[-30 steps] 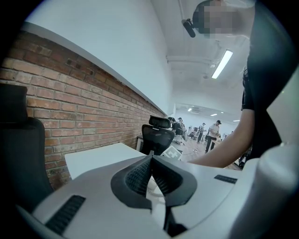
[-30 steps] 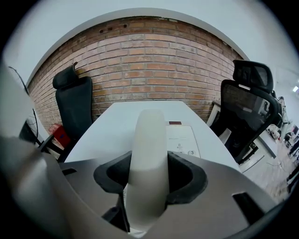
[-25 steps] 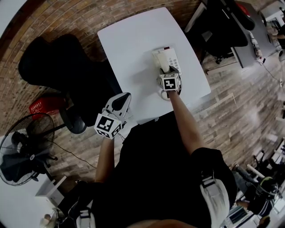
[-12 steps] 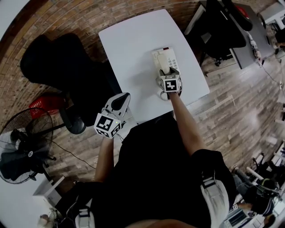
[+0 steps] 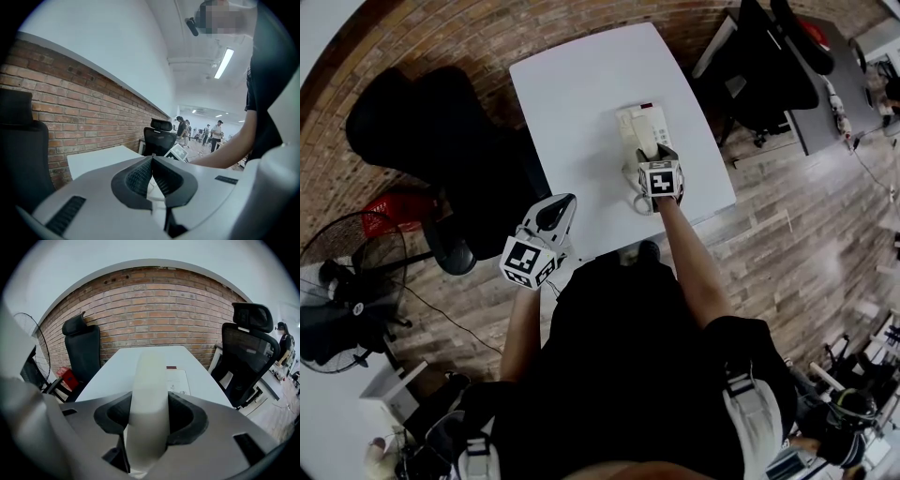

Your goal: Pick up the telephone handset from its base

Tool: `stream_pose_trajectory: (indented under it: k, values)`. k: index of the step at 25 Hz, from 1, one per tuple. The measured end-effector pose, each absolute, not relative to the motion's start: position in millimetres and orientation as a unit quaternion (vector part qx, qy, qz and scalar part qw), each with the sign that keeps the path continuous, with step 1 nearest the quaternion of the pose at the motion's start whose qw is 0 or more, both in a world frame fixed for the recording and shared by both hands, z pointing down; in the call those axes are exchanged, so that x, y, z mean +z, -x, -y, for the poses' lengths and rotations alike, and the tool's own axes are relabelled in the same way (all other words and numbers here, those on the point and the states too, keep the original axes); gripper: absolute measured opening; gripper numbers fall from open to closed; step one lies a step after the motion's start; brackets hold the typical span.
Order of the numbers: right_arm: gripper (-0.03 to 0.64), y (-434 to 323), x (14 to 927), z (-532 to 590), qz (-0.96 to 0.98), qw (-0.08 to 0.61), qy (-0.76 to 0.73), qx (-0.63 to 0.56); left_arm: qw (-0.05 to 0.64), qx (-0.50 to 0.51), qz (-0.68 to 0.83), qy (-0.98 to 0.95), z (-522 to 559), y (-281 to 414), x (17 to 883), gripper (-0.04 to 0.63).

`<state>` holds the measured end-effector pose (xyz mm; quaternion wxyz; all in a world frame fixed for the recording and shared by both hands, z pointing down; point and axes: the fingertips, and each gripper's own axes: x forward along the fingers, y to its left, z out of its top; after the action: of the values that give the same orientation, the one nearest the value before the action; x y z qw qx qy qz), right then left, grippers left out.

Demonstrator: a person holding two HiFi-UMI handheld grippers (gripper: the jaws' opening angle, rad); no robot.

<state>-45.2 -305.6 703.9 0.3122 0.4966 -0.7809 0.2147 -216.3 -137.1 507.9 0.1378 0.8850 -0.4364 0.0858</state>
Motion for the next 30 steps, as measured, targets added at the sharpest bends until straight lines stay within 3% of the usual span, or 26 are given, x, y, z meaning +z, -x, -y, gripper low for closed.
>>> stream_pose_trajectory:
  k: [30]
  values:
    - [0.206, -11.4, 656.2, 250.3, 0.852, 0.249, -0.393, 0.24, 0.131, 0.079, 0.494, -0.856, 114.3, 150.8, 491.1, 0.018]
